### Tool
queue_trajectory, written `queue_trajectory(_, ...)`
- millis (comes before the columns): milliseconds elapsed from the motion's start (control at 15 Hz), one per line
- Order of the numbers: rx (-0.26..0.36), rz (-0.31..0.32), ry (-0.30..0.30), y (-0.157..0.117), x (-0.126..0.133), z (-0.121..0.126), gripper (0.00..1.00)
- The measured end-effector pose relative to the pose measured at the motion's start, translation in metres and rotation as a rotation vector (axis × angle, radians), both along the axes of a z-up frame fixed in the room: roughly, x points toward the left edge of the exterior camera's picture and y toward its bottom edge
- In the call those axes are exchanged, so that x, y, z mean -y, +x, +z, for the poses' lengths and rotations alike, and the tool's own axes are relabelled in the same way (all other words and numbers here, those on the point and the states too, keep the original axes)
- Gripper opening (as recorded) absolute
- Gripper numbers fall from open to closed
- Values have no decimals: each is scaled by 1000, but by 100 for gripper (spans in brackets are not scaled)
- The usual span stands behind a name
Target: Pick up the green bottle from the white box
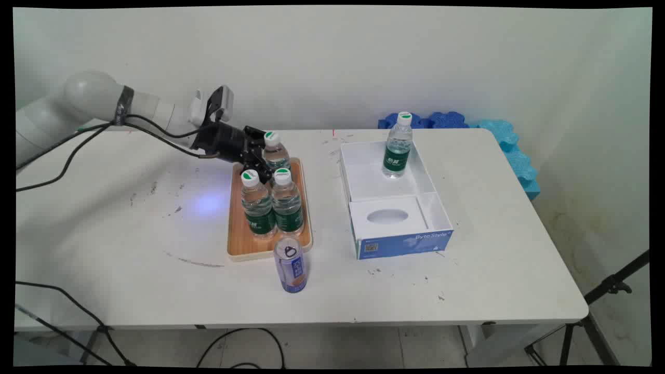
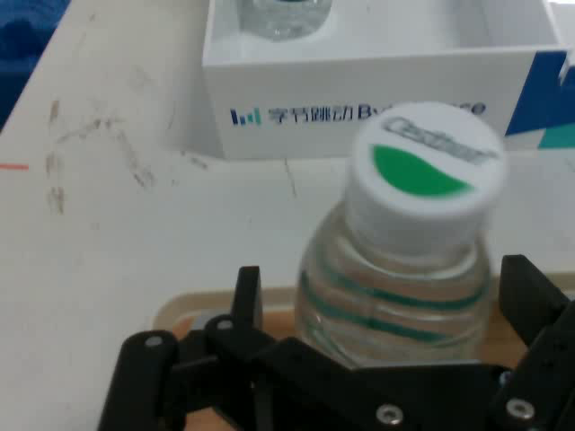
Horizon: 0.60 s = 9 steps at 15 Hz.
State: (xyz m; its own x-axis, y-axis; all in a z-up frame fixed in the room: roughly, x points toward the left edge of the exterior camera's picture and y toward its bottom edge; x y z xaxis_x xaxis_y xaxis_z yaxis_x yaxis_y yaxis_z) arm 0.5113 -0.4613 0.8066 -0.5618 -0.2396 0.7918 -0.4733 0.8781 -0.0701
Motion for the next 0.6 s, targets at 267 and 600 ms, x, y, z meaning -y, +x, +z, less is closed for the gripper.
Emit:
queue_trajectory(267,-33,2,-14,-5,4,25,100)
queue_trajectory(600,-93,-3,-61,-22,11,97,100)
